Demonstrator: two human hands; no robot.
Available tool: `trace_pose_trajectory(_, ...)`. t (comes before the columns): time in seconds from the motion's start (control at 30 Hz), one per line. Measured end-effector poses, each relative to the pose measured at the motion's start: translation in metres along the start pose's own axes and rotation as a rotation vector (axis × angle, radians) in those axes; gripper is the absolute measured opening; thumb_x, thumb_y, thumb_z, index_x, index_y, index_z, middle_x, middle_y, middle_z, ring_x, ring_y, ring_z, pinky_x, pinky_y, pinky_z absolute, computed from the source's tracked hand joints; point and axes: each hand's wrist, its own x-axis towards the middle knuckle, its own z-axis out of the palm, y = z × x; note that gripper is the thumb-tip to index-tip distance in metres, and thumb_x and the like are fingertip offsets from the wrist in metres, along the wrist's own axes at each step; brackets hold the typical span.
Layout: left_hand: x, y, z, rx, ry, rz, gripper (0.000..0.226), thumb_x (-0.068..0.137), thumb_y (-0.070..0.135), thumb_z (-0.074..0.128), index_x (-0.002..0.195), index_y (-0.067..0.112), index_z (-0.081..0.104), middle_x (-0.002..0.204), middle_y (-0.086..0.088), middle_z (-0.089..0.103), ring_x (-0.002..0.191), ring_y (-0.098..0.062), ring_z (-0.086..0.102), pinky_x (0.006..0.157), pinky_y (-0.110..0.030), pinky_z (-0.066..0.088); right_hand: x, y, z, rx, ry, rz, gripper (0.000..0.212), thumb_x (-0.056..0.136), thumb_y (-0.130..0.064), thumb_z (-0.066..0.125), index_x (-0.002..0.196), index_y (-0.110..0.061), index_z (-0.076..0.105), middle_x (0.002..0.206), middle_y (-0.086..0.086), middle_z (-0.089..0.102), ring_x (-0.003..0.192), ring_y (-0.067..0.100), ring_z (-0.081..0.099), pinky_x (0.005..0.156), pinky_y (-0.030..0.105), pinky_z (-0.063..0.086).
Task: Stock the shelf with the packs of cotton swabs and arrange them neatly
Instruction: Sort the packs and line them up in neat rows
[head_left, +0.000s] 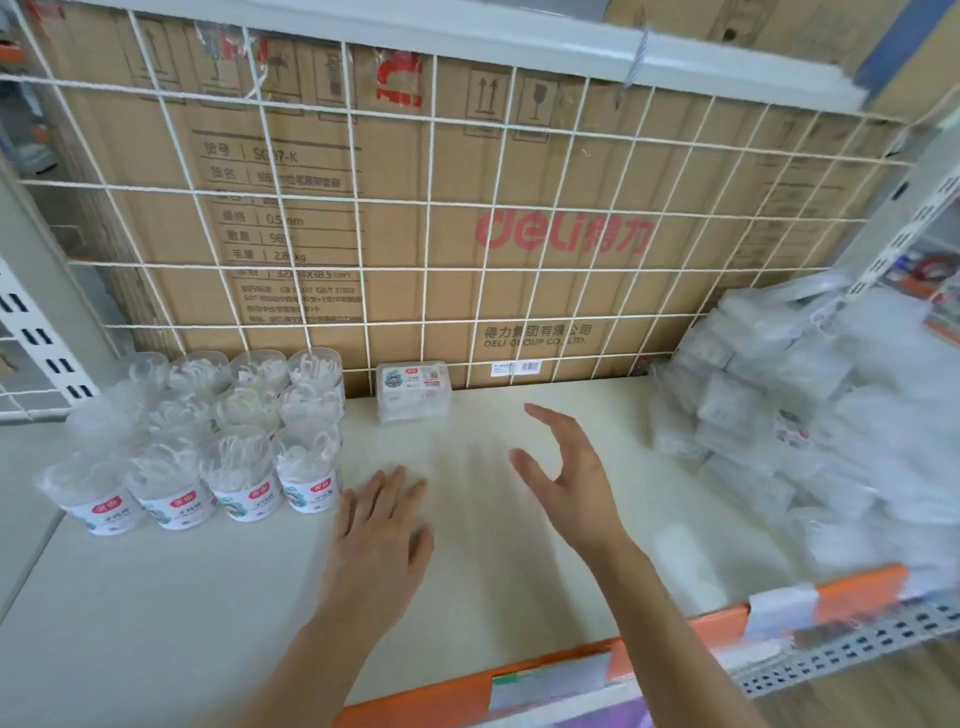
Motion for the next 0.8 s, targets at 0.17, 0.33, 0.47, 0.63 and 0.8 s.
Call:
trace_pose_trajectory(0.17,0.0,-0.001,0.001,-0.056,-0.065,0.0,0.052,0.08,0.035,0.033,0.113,0.012,0.066,0.123,-0.014,0.062,0.115,-0.033,0.057,0.099,-0.044,0.031,-0.065,0.023,-0.052,-0.115,0.182,0.058,0.041,0.083,-0.034,0.056,0.123,-0.025,0.055,0.118,-0.014,0.053,0.11,0.001,0.049,0.088,0.017,0.037)
trace_pose_trajectory(0.33,0.002,0.003,-0.002,-0.169,-0.096,-0.025,0.045,0.08,0.03,0.047,0.116,0.009,0.064,0.127,-0.015,0.059,0.118,-0.037,0.054,0.096,-0.054,0.04,-0.121,0.037,-0.095,-0.153,0.308,0.144,0.035,0.089,-0.021,0.062,0.117,-0.036,0.05,0.115,-0.018,0.052,0.105,-0.023,0.039,0.081,-0.001,0.031)
trace_pose_trajectory(0.47,0.011,0.009,-0.007,-0.262,-0.173,-0.044,0.048,0.088,0.016,0.062,0.135,0.015,0.05,0.145,-0.01,0.041,0.134,-0.031,0.035,0.11,-0.043,0.023,-0.15,0.045,-0.127,-0.178,0.398,0.223,0.037,0.089,-0.016,0.062,0.116,-0.039,0.05,0.116,-0.015,0.055,0.106,-0.016,0.044,0.08,0.009,0.038)
trace_pose_trajectory(0.63,0.034,0.045,-0.014,-0.406,-0.202,0.115,0.047,0.089,0.013,0.061,0.134,0.015,0.05,0.143,-0.008,0.044,0.13,-0.029,0.041,0.108,-0.04,0.028,-0.163,0.061,-0.163,-0.256,0.519,0.273,0.031,0.088,-0.021,0.062,0.119,-0.024,0.058,0.11,-0.007,0.059,0.106,0.015,0.053,0.079,0.009,0.038)
trace_pose_trajectory(0.8,0.068,0.108,-0.006,-0.518,-0.219,0.246,0.044,0.093,0.019,0.055,0.136,0.022,0.046,0.143,0.002,0.041,0.133,-0.017,0.037,0.106,-0.025,0.024,-0.151,0.082,-0.202,-0.265,0.554,0.284,0.03,0.089,-0.023,0.061,0.118,-0.028,0.056,0.111,-0.005,0.057,0.103,0.01,0.052,0.078,0.003,0.035)
